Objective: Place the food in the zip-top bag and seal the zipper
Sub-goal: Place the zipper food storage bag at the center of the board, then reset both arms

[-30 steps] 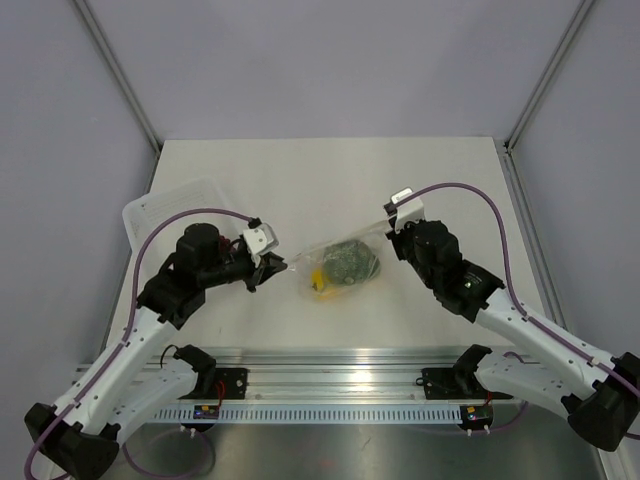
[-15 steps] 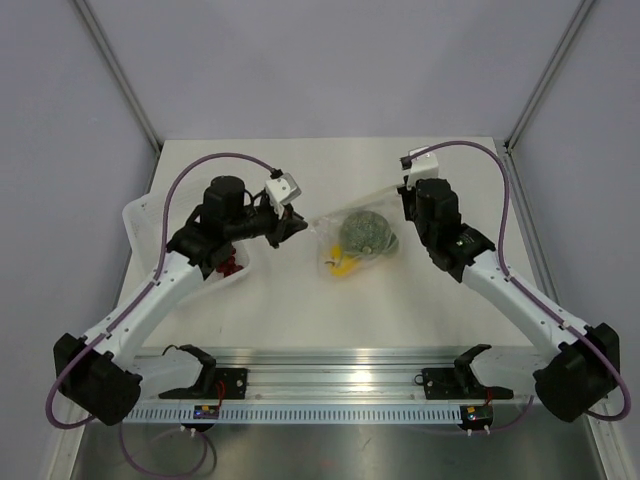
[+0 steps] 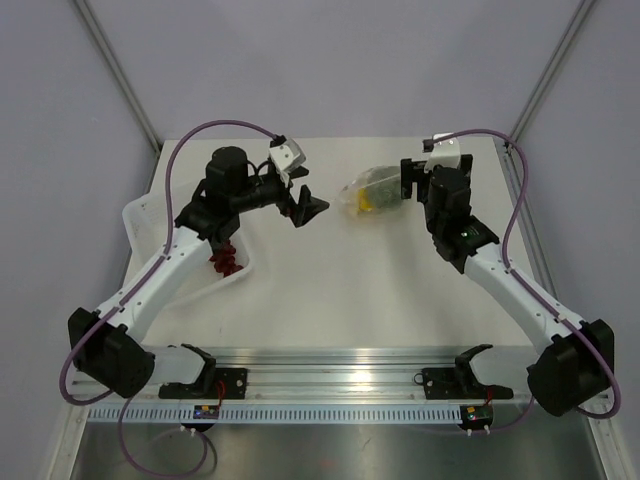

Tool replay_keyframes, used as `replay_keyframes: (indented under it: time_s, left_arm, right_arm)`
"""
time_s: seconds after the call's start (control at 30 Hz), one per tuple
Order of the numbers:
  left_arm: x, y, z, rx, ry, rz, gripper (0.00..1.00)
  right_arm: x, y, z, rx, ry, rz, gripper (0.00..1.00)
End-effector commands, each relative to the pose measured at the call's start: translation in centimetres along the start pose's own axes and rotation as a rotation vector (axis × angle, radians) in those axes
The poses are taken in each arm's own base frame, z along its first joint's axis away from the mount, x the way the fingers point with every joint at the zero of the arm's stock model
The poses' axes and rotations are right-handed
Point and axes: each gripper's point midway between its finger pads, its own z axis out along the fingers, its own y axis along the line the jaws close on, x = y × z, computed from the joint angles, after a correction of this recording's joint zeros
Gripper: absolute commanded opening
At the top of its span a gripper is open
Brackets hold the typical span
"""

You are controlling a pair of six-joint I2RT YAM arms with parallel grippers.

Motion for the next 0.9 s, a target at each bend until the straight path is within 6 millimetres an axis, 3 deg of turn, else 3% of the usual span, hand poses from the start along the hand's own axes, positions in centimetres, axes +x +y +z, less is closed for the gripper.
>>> replay_keyframes:
  time_s: [0.0, 0.07, 0.23, 0.27, 0.43, 0.5, 0.53, 0.6, 0.77, 0.87]
  left_arm:
    - [-2.1, -1.4, -2.2, -0.004, -0.095, 0.024, 0.99]
    - [-1.9, -1.0, -3.1, -0.070, -0.086, 0.004, 0.99]
    - [-1.7, 0.0, -6.6, -0.264, -0.093, -0.102, 0.99]
    - [-1.5, 0.0, -7.2, -0.293, -0.105, -0.123, 0.99]
    - [0.7, -1.2, -10.4, -0.396, -0.156, -0.305, 0.99]
    - [2.3, -1.3, -12.1, -0.472, -0.146, -0.372, 0.99]
    - [2.3, -1.3, -12.1, -0.472, -0.146, -0.372, 0.99]
    - [4.6, -2.1, -13.5, -0.502, -0.092, -0.390, 0.99]
    - [7.6, -2.5, -14.6, -0.550, -0.053, -0.427, 0.99]
    - [7.9, -2.5, -15.2, -0.571, -0.052, -0.431, 0.99]
  right_arm:
    - [1.4, -1.8, -2.4, 0.074, -0.007, 0.176, 1.00]
    - [2.5, -3.2, -4.1, 0.115, 0.037, 0.207, 0.99]
    - [2.7, -5.3, -7.6, 0.180, 0.137, 0.290, 0.99]
    - [4.3, -5.8, -8.5, 0.207, 0.209, 0.262, 0.99]
    - [6.7, -7.0, -11.0, 0.290, 0.335, 0.310, 1.00]
    - [8.8, -7.5, -12.8, 0.346, 0.409, 0.378, 1.00]
    - [8.8, -7.5, -12.8, 0.347, 0.409, 0.379, 1.00]
    - [9.9, -7.3, -13.5, 0.338, 0.444, 0.393, 1.00]
    - [11.4, -7.4, -14.3, 0.342, 0.453, 0.417, 0.99]
    - [12.2, -7.1, -14.3, 0.328, 0.451, 0.423, 1.00]
